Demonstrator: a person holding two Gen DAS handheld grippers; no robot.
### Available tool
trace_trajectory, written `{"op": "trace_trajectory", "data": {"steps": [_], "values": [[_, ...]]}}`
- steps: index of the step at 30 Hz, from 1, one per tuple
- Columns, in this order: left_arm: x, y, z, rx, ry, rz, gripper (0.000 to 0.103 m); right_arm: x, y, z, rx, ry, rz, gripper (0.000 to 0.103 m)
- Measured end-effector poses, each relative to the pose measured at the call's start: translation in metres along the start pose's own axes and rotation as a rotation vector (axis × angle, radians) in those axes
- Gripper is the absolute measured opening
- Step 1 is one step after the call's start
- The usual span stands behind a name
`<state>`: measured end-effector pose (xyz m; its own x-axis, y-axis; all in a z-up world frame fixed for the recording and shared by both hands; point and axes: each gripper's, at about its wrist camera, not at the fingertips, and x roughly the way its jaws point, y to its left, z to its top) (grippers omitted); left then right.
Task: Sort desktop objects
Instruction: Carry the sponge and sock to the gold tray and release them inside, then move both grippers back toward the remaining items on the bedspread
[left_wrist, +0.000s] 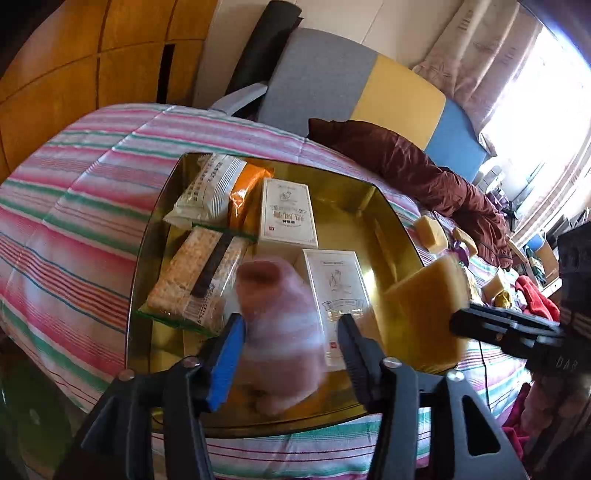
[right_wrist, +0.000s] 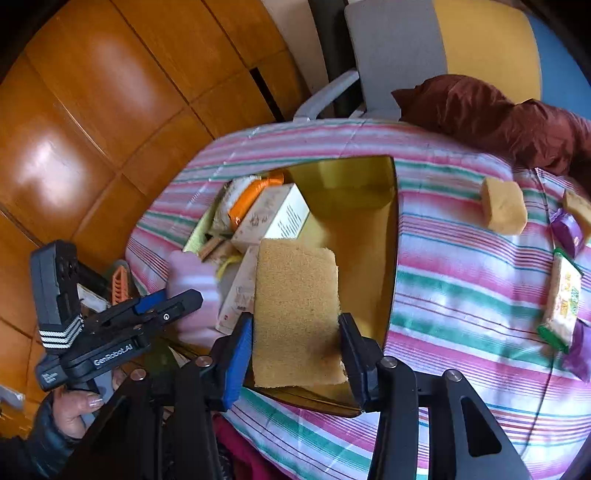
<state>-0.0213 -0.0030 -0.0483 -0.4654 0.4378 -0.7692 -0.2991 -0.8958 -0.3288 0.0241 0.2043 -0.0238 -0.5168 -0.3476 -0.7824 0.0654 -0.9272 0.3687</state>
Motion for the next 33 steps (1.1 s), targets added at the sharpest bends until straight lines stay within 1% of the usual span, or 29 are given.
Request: {"op": "trace_trajectory", "data": {"steps": [2, 5, 7, 10, 12, 14, 19, 23, 27, 33], "values": [[-0.001, 0.002, 0.000, -0.013, -0.003, 0.001, 0.059, 0.003, -0.001, -0.003, 0.000, 0.010, 0.001, 0.058], [-0.006, 0.003, 0.003, -0.036, -0.022, 0.014, 0.059, 0.006, 0.000, -0.005, -0.002, 0.019, 0.007, 0.058], [-0.012, 0.004, 0.004, -0.045, -0.049, 0.027, 0.059, 0.005, 0.000, -0.008, -0.006, 0.020, 0.000, 0.058], [-0.024, 0.000, 0.005, -0.031, -0.086, 0.034, 0.059, 0.002, -0.001, -0.011, -0.002, 0.017, 0.005, 0.061], [-0.027, -0.005, 0.006, -0.016, -0.100, 0.034, 0.059, -0.001, -0.002, -0.012, 0.000, 0.007, -0.004, 0.066], [-0.030, -0.010, 0.007, 0.004, -0.106, 0.031, 0.059, -0.006, -0.004, -0.014, 0.004, -0.003, -0.007, 0.066], [-0.032, -0.029, 0.005, 0.060, -0.101, -0.005, 0.059, -0.019, -0.008, -0.015, 0.010, -0.037, -0.033, 0.067], [-0.030, -0.039, 0.005, 0.081, -0.088, -0.034, 0.059, -0.033, -0.019, -0.015, 0.027, -0.065, -0.064, 0.071], [-0.028, -0.049, 0.005, 0.092, -0.070, -0.058, 0.059, -0.049, -0.036, -0.015, 0.062, -0.090, -0.098, 0.073], [-0.026, -0.075, 0.004, 0.156, -0.062, -0.101, 0.059, -0.076, -0.075, -0.014, 0.123, -0.101, -0.193, 0.073]]}}
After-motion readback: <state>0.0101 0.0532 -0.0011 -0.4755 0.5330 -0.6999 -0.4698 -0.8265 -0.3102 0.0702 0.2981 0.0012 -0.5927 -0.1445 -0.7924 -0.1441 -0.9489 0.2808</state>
